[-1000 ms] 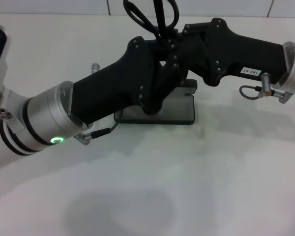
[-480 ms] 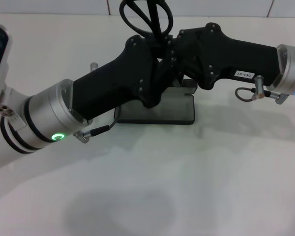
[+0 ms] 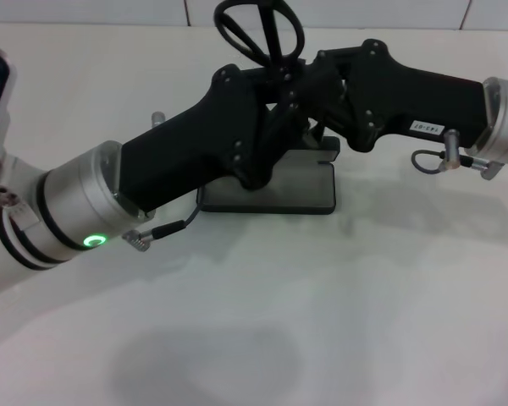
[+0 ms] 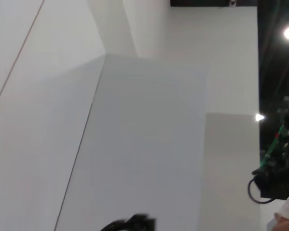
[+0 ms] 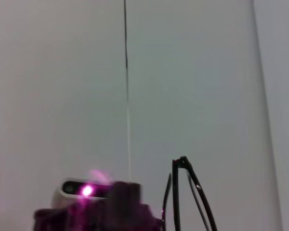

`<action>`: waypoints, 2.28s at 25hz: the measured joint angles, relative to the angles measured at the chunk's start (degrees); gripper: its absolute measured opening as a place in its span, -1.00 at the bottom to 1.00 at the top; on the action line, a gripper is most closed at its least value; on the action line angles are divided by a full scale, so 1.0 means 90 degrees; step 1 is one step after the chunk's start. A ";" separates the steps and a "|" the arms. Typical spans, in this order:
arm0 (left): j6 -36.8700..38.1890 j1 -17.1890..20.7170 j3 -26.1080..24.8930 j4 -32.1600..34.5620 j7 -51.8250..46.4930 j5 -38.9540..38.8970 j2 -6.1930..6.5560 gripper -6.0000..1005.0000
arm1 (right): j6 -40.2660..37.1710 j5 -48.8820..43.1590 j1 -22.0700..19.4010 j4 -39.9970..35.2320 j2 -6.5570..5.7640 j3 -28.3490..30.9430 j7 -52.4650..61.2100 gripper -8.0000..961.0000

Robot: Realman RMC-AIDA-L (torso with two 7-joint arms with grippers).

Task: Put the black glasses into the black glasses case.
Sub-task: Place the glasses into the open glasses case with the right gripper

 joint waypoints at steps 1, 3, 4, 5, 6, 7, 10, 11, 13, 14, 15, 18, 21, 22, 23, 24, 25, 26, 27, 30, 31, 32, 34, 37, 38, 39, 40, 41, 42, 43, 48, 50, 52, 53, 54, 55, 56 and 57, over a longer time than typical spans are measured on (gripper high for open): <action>0.0031 0.0009 0.0000 0.0011 -0.0013 0.0000 0.0004 -0.92 | 0.0009 0.0013 -0.0038 -0.0012 -0.0007 0.0020 -0.0013 -0.76; 0.0152 0.0024 0.0004 0.0031 -0.0056 0.0030 0.0020 -0.92 | 0.0032 0.0044 -0.0151 -0.0071 -0.0021 0.0074 -0.0036 -0.76; 0.0248 0.0030 0.0002 0.0031 -0.0062 0.0052 0.0036 -0.92 | 0.0041 0.0049 -0.0209 -0.0137 -0.0025 0.0098 -0.0037 -0.76; 0.0248 0.0030 0.0002 0.0031 -0.0062 0.0052 0.0036 -0.92 | 0.0049 0.0051 -0.0288 -0.0204 -0.0032 0.0120 -0.0032 -0.76; 0.0432 0.0067 -0.0035 0.0036 -0.0063 0.0058 0.0086 -0.92 | 0.0052 0.0051 -0.0364 -0.0270 -0.0041 0.0125 -0.0020 -0.76; 0.0647 0.0135 -0.0116 0.0049 -0.0065 0.0048 0.0157 -0.92 | 0.0056 0.0050 -0.0451 -0.0356 -0.0053 0.0130 0.0005 -0.76; 0.1134 0.0339 -0.0407 0.0079 -0.0114 0.0016 0.0330 -0.92 | 0.0110 -0.0076 -0.0629 -0.0613 -0.0070 0.0121 0.0096 -0.76; 0.1250 0.0412 -0.0509 0.0079 -0.0138 0.0016 0.0379 -0.92 | 0.0163 -0.0261 -0.0670 -0.0741 -0.0072 0.0108 0.0173 -0.76; 0.1418 0.0570 -0.0682 0.0084 -0.0169 0.0020 0.0457 -0.92 | 0.0386 -0.0793 -0.0733 -0.1111 -0.0068 0.0086 0.0495 -0.76; 0.1443 0.0639 -0.0713 0.0107 -0.0174 0.0020 0.0486 -0.92 | 0.0688 -0.1415 -0.0771 -0.1586 -0.0046 0.0051 0.0945 -0.76; 0.1467 0.0750 -0.0752 0.0155 -0.0179 0.0019 0.0529 -0.92 | 0.0688 -0.1415 -0.0771 -0.1586 -0.0046 0.0051 0.0945 -0.76; 0.1477 0.1019 -0.0846 0.0352 -0.0183 0.0027 0.0600 -0.92 | 0.1290 -0.2591 -0.0775 -0.2535 -0.0023 -0.0224 0.2002 -0.76; 0.1478 0.1148 -0.0982 0.0420 -0.0174 0.0052 0.0620 -0.92 | 0.1802 -0.3837 -0.0686 -0.3553 -0.0029 -0.0714 0.3124 -0.76; 0.1478 0.1159 -0.0996 0.0421 -0.0167 0.0053 0.0621 -0.92 | 0.1906 -0.4139 -0.0665 -0.3799 -0.0024 -0.0817 0.3374 -0.76; 0.1478 0.1163 -0.0997 0.0418 -0.0159 0.0052 0.0623 -0.92 | 0.2015 -0.4462 -0.0635 -0.4058 -0.0018 -0.0945 0.3649 -0.76; 0.1476 0.1165 -0.0999 0.0403 -0.0150 0.0050 0.0625 -0.92 | 0.2138 -0.4853 -0.0568 -0.4340 -0.0011 -0.1130 0.4025 -0.76; 0.1472 0.1163 -0.0999 0.0394 -0.0144 0.0049 0.0625 -0.92 | 0.2206 -0.5076 -0.0499 -0.4489 -0.0011 -0.1275 0.4265 -0.76; 0.1469 0.1161 -0.1001 0.0383 -0.0127 0.0049 0.0625 -0.92 | 0.2280 -0.5315 -0.0414 -0.4651 -0.0012 -0.1440 0.4529 -0.76; 0.1463 0.1158 -0.1002 0.0375 -0.0098 0.0049 0.0624 -0.92 | 0.2333 -0.5520 -0.0345 -0.4759 -0.0009 -0.1596 0.4724 -0.76; 0.1451 0.1149 -0.1009 0.0338 -0.0021 0.0051 0.0617 -0.92 | 0.2661 -0.6148 -0.0161 -0.5036 0.0000 -0.2224 0.5382 -0.76; 0.1450 0.1146 -0.1034 0.0327 -0.0005 0.0049 0.0614 -0.92 | 0.2825 -0.6319 -0.0103 -0.5085 0.0003 -0.2464 0.5581 -0.76; 0.1449 0.1146 -0.1064 0.0320 0.0005 0.0049 0.0610 -0.92 | 0.3036 -0.6477 -0.0045 -0.5108 0.0011 -0.2725 0.5770 -0.76; 0.1448 0.1151 -0.1136 0.0316 0.0008 0.0061 0.0604 -0.92 | 0.3390 -0.6656 0.0032 -0.5109 0.0015 -0.3113 0.6013 -0.76; 0.1447 0.1154 -0.1153 0.0311 0.0010 0.0065 0.0600 -0.92 | 0.3979 -0.6877 0.0064 -0.5082 0.0024 -0.3607 0.6313 -0.76; 0.1447 0.1155 -0.1153 0.0311 0.0010 0.0064 0.0599 -0.92 | 0.4154 -0.6946 0.0065 -0.5078 0.0025 -0.3735 0.6403 -0.76; 0.1447 0.1160 -0.1154 0.0311 0.0011 0.0062 0.0595 -0.92 | 0.4308 -0.7004 0.0065 -0.5075 0.0026 -0.3844 0.6483 -0.76; 0.1447 0.1165 -0.1155 0.0310 0.0011 0.0057 0.0593 -0.92 | 0.4471 -0.7058 0.0066 -0.5070 0.0026 -0.3955 0.6563 -0.76; 0.1447 0.1171 -0.1155 0.0310 0.0012 0.0053 0.0590 -0.92 | 0.4556 -0.7076 0.0067 -0.5068 0.0026 -0.4007 0.6602 -0.76; 0.1445 0.1170 -0.1156 0.0310 0.0013 0.0051 0.0589 -0.92 | 0.4624 -0.7093 0.0067 -0.5062 0.0027 -0.4051 0.6632 -0.76; 0.1442 0.1171 -0.1158 0.0311 0.0013 0.0049 0.0588 -0.92 | 0.4624 -0.7093 0.0067 -0.5062 0.0027 -0.4051 0.6632 -0.76; 0.1430 0.1171 -0.1160 0.0312 0.0015 0.0040 0.0580 -0.92 | 0.4874 -0.7105 0.0071 -0.4957 0.0027 -0.4194 0.6704 -0.75; 0.1428 0.1171 -0.1160 0.0312 0.0015 0.0040 0.0577 -0.92 | 0.4951 -0.7112 0.0071 -0.4894 0.0027 -0.4242 0.6714 -0.75; 0.1427 0.1170 -0.1160 0.0312 0.0015 0.0042 0.0576 -0.92 | 0.5003 -0.7118 0.0073 -0.4823 0.0027 -0.4258 0.6722 -0.75; 0.1427 0.1166 -0.1160 0.0312 0.0015 0.0042 0.0573 -0.92 | 0.5029 -0.7122 0.0073 -0.4783 0.0027 -0.4263 0.6727 -0.75; 0.1427 0.1161 -0.1160 0.0312 0.0015 0.0042 0.0571 -0.92 | 0.5050 -0.7129 0.0074 -0.4751 0.0027 -0.4268 0.6732 -0.75; 0.1427 0.1155 -0.1160 0.0312 0.0015 0.0042 0.0568 -0.92 | 0.5070 -0.7171 0.0074 -0.4722 0.0027 -0.4277 0.6735 -0.75; 0.1427 0.1151 -0.1160 0.0312 0.0015 0.0043 0.0565 -0.92 | 0.5098 -0.7217 0.0074 -0.4710 0.0027 -0.4295 0.6737 -0.75; 0.1425 0.1142 -0.1160 0.0312 0.0016 0.0043 0.0563 -0.92 | 0.5198 -0.7313 0.0068 -0.4693 0.0027 -0.4366 0.6741 -0.75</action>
